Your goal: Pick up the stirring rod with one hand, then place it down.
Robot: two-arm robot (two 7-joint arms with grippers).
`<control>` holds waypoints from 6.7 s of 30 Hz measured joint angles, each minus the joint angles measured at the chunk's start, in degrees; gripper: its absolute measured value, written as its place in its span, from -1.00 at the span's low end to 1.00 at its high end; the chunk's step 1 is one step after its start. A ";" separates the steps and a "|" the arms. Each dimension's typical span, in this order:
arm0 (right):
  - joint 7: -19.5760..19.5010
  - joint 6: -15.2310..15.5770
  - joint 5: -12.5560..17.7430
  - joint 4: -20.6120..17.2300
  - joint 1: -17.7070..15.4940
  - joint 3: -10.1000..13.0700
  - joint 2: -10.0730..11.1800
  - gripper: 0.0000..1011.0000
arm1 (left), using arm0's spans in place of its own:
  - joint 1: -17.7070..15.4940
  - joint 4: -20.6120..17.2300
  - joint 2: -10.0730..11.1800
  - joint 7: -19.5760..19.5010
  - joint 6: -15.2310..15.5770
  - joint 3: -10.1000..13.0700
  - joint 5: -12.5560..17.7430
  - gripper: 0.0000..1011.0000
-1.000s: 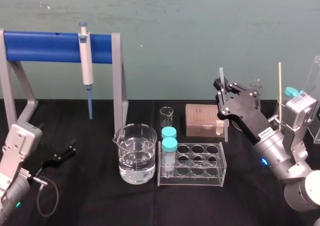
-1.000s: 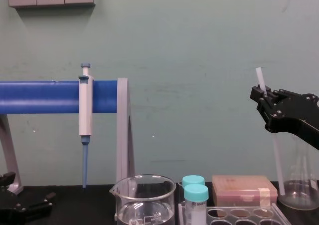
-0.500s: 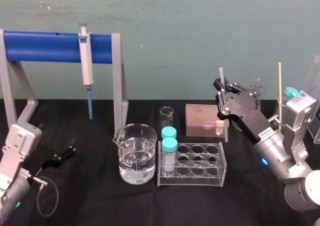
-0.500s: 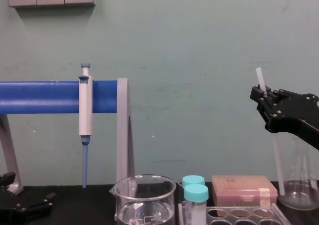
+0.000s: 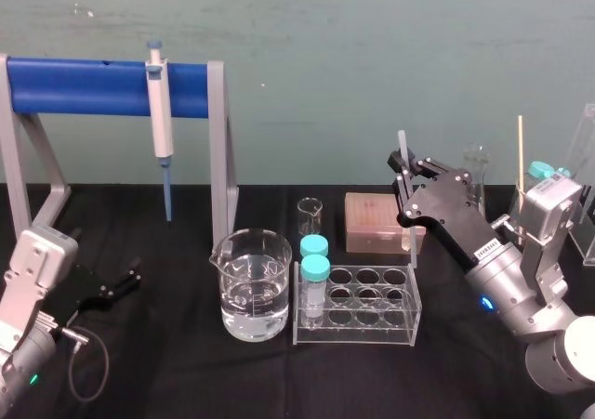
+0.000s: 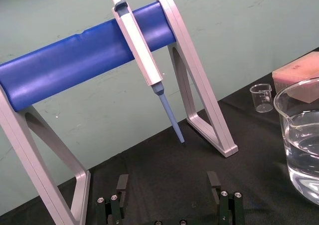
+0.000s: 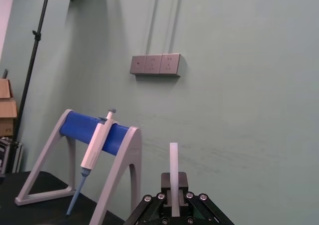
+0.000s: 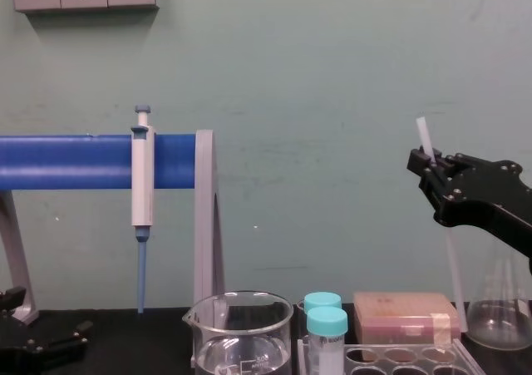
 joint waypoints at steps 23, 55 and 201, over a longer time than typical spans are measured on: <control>3.41 4.21 1.52 -2.68 -1.62 -1.28 -0.47 -0.86 | 0.00 0.00 0.00 0.00 0.01 0.00 0.00 0.98; 1.82 6.25 1.28 -5.62 -3.52 -1.80 0.77 -0.86 | 0.00 0.00 0.00 0.00 0.00 0.00 0.00 0.98; -15.81 24.02 -5.72 -7.64 -10.54 7.87 -2.27 0.98 | 0.00 0.00 0.00 0.00 0.00 0.00 0.00 0.98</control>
